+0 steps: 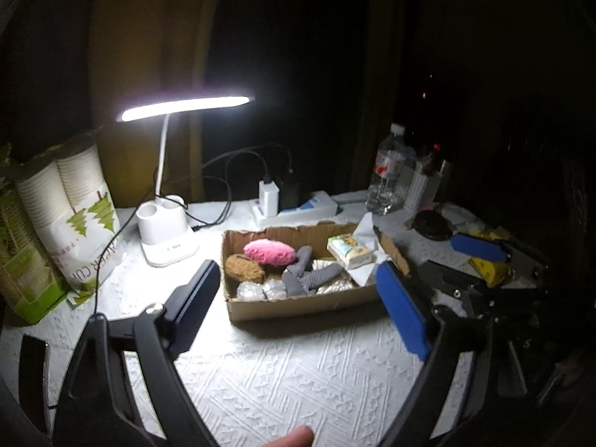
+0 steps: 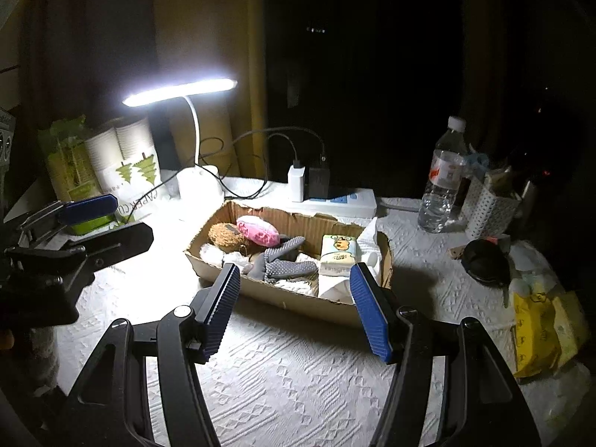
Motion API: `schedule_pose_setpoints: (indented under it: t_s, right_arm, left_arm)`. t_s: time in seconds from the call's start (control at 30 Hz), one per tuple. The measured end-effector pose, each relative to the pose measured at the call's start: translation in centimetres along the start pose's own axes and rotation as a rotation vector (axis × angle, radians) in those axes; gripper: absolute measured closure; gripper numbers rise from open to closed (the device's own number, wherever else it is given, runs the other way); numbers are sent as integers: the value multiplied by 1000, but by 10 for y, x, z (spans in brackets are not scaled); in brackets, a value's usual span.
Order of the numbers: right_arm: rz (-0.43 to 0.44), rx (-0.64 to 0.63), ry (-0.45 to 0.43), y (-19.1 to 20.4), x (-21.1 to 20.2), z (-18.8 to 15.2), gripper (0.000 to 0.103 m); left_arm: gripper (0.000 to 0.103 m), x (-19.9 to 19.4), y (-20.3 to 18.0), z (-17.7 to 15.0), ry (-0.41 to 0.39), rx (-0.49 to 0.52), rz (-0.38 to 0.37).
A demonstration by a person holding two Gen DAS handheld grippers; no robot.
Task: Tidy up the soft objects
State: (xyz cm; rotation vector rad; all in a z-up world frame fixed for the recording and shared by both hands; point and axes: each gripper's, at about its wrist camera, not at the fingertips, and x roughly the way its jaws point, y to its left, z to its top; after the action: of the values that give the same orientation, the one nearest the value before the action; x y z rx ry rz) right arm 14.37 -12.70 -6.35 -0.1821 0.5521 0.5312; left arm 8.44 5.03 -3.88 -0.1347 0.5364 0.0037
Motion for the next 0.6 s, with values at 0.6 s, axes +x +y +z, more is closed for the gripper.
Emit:
schedule_pose_setpoints:
  t_s: [0.6]
  right_arm:
    - [-55, -34, -136, 7, -79, 29, 27]
  left_arm:
    - [14, -64, -15, 34, -85, 29, 73]
